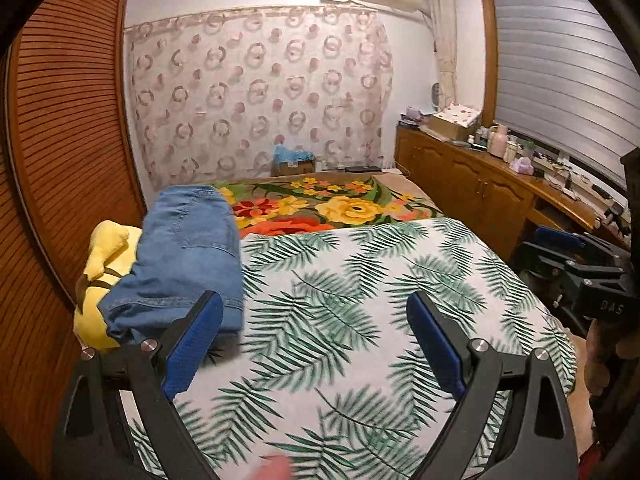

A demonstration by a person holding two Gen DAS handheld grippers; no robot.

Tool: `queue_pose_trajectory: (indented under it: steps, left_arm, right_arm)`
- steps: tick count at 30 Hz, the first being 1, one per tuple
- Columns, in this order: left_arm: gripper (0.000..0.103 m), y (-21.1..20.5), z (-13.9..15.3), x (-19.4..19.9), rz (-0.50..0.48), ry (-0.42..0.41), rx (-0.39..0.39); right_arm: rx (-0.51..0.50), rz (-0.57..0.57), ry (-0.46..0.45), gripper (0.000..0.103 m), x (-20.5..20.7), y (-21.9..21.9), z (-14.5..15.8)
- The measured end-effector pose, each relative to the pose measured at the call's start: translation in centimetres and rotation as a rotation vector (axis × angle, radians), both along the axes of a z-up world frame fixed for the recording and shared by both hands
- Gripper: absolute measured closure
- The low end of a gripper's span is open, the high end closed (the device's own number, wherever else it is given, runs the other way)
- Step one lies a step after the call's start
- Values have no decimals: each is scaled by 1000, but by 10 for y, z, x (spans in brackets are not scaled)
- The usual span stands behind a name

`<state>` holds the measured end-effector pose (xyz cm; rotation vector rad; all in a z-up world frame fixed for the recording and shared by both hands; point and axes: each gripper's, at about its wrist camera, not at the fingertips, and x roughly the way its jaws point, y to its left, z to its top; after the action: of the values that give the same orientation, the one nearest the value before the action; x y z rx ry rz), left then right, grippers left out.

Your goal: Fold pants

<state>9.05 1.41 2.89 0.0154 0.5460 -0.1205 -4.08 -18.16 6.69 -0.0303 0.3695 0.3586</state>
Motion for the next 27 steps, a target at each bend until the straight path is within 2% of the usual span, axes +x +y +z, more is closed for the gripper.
queue_pose_trajectory:
  steps: [3, 7, 15, 22, 27]
  left_arm:
    - [10, -10, -1, -9, -22, 2, -17]
    - [10, -19, 3, -22, -17, -5, -1]
    - [10, -24, 27, -43, 1, -47, -10]
    - [9, -21, 43, -56, 16, -91, -2]
    - [9, -18, 47, -58, 26, -102, -4]
  right_arm:
    - [1, -20, -4, 20, -16, -3, 0]
    - [9, -39, -17, 20, -40, -5, 2]
    - [28, -62, -68, 20, -72, -6, 18]
    - [35, -77, -111, 20, -92, 0, 25]
    - [38, -82, -124, 20, -93, 1, 18]
